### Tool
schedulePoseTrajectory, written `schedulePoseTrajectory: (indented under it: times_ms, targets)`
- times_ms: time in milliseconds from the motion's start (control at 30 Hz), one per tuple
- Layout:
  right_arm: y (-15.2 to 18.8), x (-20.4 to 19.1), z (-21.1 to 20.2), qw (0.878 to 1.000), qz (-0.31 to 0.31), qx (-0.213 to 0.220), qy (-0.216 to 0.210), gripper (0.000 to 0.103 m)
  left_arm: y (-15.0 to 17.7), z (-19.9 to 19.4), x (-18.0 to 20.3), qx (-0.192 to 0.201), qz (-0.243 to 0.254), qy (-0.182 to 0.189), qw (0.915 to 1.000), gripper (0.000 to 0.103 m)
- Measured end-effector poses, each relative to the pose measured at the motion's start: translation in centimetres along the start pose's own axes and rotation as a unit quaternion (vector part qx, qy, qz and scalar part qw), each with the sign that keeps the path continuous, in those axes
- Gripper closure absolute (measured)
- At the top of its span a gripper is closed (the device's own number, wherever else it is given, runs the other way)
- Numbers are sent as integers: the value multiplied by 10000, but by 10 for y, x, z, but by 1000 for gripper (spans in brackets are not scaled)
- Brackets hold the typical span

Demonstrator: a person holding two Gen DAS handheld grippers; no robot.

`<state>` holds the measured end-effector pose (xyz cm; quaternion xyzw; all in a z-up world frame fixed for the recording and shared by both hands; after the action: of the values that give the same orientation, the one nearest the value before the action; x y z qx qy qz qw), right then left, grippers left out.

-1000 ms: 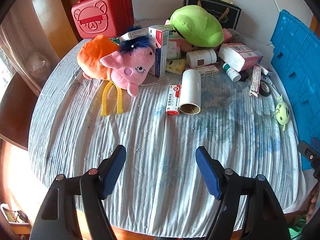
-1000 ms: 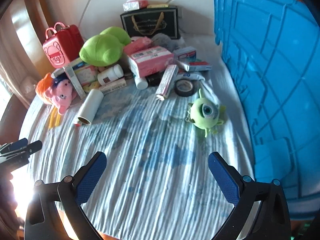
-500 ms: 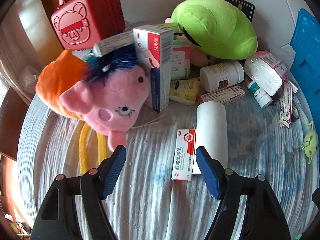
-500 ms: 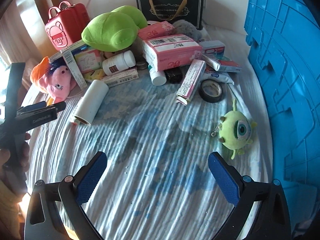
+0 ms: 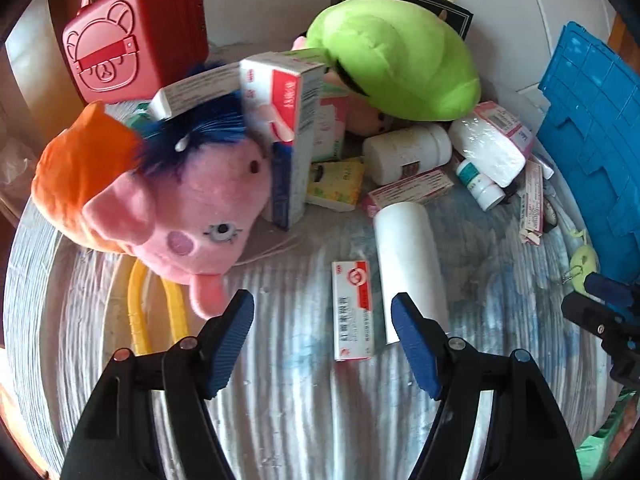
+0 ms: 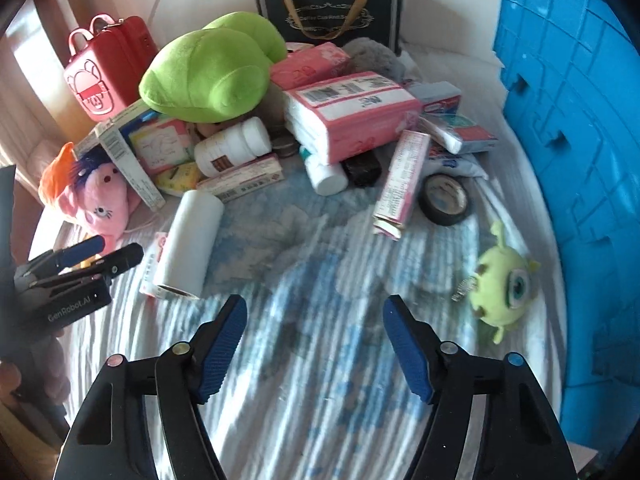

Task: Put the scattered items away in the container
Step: 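Grasp the red-and-white ointment box with the left tool while the right tool grasps the white paper roll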

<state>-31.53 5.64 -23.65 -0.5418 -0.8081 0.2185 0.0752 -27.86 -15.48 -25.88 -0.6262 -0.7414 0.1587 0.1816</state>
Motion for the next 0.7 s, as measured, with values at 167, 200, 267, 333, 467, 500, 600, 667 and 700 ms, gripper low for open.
schedulePoseTrajectory:
  times_ms: [167,200,267,333,467,500,600,667,700]
  targets:
    - [-22,-50,33,9983,-163,-65,-552,36,4,13,-12,-124,35,7,9999,36]
    - [-25,-59,40,9977,-201,-101,-636,36,3,14,-11,-124,56,69,9999,36]
    - [-30,-72,52,9971,-262,-132,-707,36,3,15,-10,-117,139,118,9998,36]
    - [-34,-80,66,9967,-320,-275,-689,36,3,17,-9,-147,208,108,9996,36]
    - [-33,-82,90,9951,-384,-621,-670,36,3,25,-7,-289,253,212,9990,36]
    - [-32,-78,90,9953,-343,-643,-643,35,2,27,-4,-307,258,257,9989,36]
    - [-33,-59,82,9972,-164,-564,-464,34,-1,34,7,-343,290,387,9982,36]
    - [-37,-44,76,9986,-56,-492,-209,34,-2,42,16,-428,348,408,9976,36]
    - [-38,-37,75,9987,-5,-486,-130,34,-1,48,19,-496,390,369,9973,36]
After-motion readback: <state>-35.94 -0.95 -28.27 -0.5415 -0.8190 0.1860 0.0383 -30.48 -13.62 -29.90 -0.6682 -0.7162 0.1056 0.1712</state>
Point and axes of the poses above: each gripper's, at about its wrist camera, not at the fingertips, and z roughly the way its jaws point, x to its right, y to its underside, the point moved 2 cm from there along z, roughly the way its jaws point
